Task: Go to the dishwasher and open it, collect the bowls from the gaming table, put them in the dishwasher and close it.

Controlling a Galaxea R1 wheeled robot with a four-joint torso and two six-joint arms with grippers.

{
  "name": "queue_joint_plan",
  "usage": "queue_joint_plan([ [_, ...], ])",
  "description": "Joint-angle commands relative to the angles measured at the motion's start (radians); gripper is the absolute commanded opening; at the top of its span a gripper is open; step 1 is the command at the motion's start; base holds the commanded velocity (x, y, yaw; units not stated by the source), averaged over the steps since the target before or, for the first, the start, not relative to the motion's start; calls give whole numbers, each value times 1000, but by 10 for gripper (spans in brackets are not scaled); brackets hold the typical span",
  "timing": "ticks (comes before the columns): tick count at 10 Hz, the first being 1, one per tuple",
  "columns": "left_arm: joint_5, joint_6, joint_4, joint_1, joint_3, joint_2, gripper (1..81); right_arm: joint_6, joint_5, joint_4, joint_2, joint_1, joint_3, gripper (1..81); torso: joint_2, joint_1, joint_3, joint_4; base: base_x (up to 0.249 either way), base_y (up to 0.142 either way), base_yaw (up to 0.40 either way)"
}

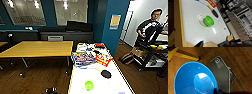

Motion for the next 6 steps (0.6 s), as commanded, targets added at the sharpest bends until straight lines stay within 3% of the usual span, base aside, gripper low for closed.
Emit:
queue_joint_plan([
  [1, 69, -23, -17, -172, -7, -17, 811, 0, -60, -22, -43, 48, 19, 10, 0, 0, 0, 0, 0, 0, 0],
  [2, 100, -31, -17, -189, -22, 9, 811, 0, -65, -25, -43, 52, 20, 10, 0, 0, -30, 0, 0, 0, 0],
  [6, 130, -40, -17, -244, -42, 85, 811, 0, -65, -28, -43, 54, 23, 10, 0, 0, -127, 0, 0, 0, 0],
])
